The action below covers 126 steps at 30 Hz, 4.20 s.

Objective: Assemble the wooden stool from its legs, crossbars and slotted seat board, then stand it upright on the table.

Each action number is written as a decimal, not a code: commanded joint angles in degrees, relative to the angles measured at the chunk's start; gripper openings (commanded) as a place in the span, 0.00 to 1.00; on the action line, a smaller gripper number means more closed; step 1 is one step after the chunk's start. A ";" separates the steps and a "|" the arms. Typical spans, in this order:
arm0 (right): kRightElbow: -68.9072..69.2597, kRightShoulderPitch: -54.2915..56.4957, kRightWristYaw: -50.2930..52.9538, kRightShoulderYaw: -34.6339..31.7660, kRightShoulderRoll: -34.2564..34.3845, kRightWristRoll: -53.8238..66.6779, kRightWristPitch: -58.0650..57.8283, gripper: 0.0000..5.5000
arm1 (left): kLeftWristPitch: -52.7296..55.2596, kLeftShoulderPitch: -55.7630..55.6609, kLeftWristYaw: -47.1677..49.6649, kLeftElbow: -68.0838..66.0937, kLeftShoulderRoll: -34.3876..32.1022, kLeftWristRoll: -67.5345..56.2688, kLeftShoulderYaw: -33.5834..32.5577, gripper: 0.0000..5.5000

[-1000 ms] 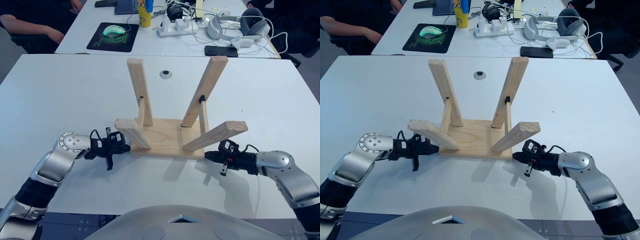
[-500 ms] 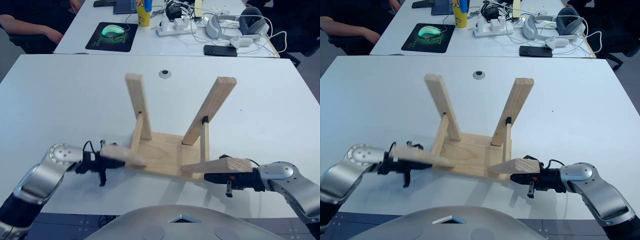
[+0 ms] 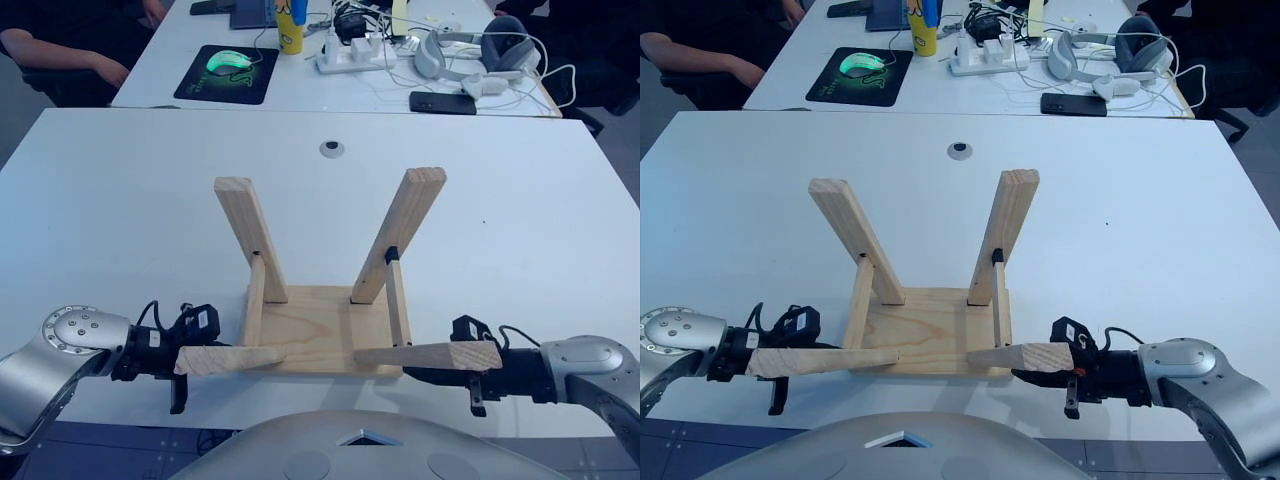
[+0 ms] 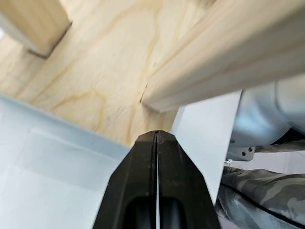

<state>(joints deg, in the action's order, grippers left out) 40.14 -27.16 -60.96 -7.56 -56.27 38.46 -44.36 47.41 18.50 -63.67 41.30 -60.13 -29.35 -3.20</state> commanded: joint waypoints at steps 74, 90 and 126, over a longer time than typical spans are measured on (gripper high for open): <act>10.76 12.20 8.66 -18.08 -4.59 31.93 -13.86 0.00 | 17.53 -19.78 4.69 7.23 -1.03 -30.88 -15.28 0.00; 3.89 12.53 11.61 -9.90 -3.42 11.06 -6.52 0.00 | 2.26 -8.63 2.35 -8.94 -3.53 -8.26 -6.53 0.00; -7.93 11.53 19.39 15.74 9.57 -17.61 6.57 0.00 | -17.38 -19.78 4.99 -30.21 8.08 17.77 15.79 0.00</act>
<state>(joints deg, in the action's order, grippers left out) 32.51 -15.56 -41.36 7.88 -46.68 21.13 -37.52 29.91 -1.04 -58.63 11.67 -52.12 -12.34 12.18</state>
